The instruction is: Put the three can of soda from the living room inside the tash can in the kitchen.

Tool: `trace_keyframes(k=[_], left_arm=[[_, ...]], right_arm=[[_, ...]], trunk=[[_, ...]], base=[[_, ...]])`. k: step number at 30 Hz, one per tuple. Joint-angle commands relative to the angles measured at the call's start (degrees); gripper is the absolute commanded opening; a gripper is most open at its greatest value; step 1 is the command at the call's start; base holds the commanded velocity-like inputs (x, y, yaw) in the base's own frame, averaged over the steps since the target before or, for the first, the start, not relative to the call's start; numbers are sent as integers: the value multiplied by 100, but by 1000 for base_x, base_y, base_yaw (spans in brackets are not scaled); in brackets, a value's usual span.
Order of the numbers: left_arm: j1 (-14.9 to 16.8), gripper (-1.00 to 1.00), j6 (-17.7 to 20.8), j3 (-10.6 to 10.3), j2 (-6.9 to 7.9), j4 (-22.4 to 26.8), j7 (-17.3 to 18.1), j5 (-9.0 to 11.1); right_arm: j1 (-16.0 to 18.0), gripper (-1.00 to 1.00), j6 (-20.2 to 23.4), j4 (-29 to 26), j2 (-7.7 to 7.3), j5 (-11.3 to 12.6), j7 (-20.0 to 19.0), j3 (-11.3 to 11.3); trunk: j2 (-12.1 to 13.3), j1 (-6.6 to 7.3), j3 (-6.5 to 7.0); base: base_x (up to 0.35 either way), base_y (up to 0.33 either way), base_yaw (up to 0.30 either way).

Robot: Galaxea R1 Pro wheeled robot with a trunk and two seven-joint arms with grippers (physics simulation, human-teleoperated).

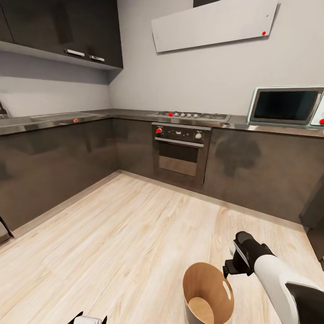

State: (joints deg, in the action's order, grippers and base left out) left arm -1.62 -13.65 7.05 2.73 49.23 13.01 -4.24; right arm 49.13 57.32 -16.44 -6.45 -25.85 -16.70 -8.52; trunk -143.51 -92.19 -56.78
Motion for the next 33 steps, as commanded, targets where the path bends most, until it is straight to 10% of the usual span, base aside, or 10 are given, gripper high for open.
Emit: trace_keyframes(k=[1, 33], left_arm=[[-1, 100, 1, 1, 0, 0, 0, 0], [4, 100, 17, -15, -1, -27, 0, -6]], right_arm=[[0, 100, 0, 0, -1, 1, 0, 5], [0, 100, -2, -5, 14, 1, 0, 193]], trunk=[[0, 0, 0], [-33, -64, -554]], base=[[4, 0, 0], [0, 0, 0]])
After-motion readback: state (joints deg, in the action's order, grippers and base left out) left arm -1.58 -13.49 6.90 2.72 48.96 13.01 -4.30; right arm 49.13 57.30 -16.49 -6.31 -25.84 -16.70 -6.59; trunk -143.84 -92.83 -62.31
